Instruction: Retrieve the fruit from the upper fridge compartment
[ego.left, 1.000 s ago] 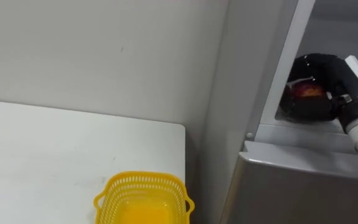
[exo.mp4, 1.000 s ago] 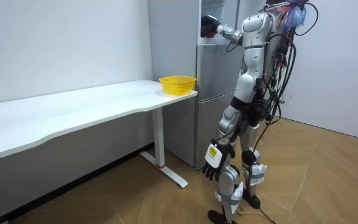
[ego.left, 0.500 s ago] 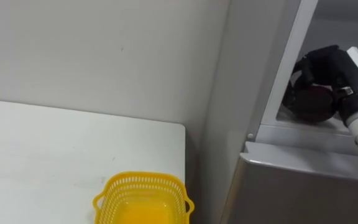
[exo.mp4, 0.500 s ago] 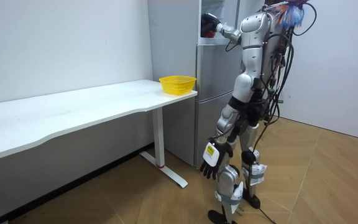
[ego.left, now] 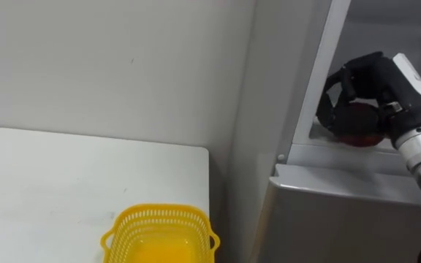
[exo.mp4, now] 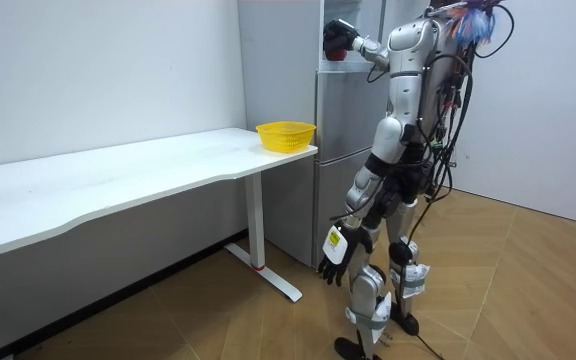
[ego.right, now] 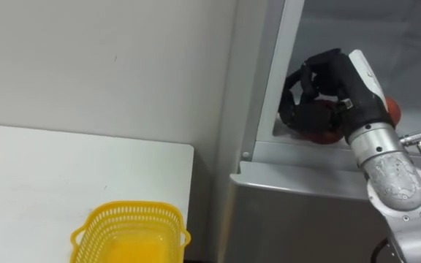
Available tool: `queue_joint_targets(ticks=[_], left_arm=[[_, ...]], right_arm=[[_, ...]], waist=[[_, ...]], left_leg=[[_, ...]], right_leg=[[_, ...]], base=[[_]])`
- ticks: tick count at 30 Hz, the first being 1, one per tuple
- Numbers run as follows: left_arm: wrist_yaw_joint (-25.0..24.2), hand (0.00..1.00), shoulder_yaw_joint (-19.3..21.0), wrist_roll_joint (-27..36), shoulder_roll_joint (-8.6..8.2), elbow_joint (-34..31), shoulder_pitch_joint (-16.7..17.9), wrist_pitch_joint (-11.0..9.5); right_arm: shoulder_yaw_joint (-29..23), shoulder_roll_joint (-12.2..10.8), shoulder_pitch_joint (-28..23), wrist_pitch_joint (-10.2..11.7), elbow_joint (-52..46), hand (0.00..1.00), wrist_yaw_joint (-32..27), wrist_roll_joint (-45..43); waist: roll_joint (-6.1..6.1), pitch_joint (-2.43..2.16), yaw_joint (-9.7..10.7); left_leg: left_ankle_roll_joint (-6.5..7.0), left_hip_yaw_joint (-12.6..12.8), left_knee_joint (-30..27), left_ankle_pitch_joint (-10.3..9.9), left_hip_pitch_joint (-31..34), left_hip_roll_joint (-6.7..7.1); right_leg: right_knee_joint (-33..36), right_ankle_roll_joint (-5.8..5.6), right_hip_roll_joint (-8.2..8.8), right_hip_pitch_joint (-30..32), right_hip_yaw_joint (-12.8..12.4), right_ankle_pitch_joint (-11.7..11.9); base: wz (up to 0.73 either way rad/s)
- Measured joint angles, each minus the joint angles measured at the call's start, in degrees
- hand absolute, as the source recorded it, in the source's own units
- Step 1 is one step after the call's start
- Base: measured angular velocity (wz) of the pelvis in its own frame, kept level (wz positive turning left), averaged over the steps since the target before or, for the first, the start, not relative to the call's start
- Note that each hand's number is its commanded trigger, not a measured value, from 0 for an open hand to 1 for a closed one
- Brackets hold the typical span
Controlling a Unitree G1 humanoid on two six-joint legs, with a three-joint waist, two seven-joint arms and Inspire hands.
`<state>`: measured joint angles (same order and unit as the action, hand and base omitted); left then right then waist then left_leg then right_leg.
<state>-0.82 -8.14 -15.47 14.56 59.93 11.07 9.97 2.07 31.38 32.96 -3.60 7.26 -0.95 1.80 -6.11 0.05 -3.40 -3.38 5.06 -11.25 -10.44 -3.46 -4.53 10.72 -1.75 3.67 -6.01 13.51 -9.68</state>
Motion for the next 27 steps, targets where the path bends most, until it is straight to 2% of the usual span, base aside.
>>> queue_joint_targets(ticks=[8,27], left_arm=[[-0.96,0.0,-0.07,0.0,-0.02,-0.01,-0.01,0.11],[-1.04,0.0,-0.04,-0.05,0.0,-1.1,-0.05,0.5]], right_arm=[[-0.2,-0.37,-3.2,0.58,-1.94,0.0,0.24,1.15],[-1.14,-2.27,-5.05,0.5,-2.01,0.0,0.83,2.4]], waist=[[-0.02,-0.02,0.06],[-0.11,-0.22,0.42]], left_leg=[[0.0,0.33,-0.03,0.0,-0.14,-0.04],[0.01,0.43,-0.38,0.02,-0.14,-0.05]], right_leg=[[-0.04,0.04,-0.07,0.01,-0.46,0.02],[-0.28,0.07,-0.19,-0.02,-0.97,0.04]], base=[[-0.01],[0.0]])
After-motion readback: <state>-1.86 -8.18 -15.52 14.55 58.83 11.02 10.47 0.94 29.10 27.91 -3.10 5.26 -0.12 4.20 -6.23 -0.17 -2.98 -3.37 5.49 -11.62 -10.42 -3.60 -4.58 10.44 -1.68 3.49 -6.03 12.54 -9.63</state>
